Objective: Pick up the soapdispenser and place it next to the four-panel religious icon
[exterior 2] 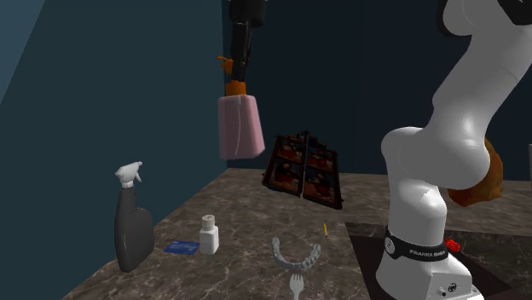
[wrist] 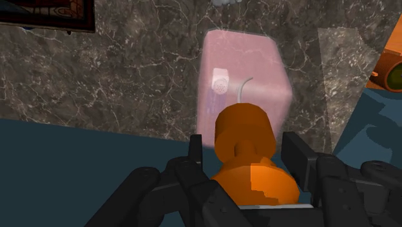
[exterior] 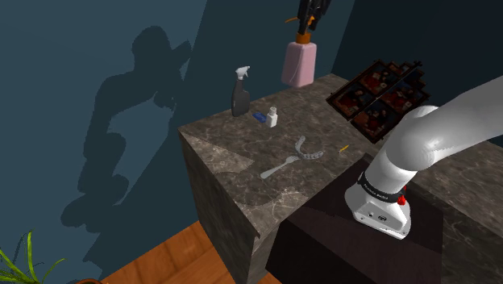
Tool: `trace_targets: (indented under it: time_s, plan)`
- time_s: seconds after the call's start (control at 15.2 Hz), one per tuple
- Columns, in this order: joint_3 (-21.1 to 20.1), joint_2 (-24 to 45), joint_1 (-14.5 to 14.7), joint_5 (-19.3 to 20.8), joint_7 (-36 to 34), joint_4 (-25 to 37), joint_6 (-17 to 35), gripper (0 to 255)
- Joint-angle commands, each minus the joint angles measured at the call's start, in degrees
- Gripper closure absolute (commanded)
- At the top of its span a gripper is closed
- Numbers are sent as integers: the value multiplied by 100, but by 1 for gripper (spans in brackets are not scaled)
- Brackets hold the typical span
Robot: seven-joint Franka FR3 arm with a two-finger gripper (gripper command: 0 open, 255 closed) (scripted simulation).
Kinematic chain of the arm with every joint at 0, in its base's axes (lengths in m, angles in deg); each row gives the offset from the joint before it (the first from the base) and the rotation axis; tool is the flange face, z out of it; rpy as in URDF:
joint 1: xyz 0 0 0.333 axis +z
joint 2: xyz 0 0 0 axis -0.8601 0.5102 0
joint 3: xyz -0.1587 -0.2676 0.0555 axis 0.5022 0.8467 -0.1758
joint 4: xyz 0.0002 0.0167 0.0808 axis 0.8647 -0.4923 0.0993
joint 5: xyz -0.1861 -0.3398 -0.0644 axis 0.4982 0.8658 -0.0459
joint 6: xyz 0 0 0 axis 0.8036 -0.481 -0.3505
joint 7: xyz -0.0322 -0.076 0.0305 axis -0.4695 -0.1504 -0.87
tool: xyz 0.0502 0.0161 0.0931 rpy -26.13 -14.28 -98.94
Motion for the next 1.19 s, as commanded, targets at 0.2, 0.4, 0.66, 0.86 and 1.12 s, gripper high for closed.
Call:
trace_targets:
  time_s: [0.2,0.4,0.66,0.86,1.12]
  plan:
    - [-9,129,1,-7,15,504,-375,255]
    - [-12,226,1,-9,27,825,-599,255]
    - [44,126,-19,8,112,937,-807,255]
    - [223,-401,-83,85,346,562,-943,255]
    - [476,-1060,-177,234,670,165,-1181,255]
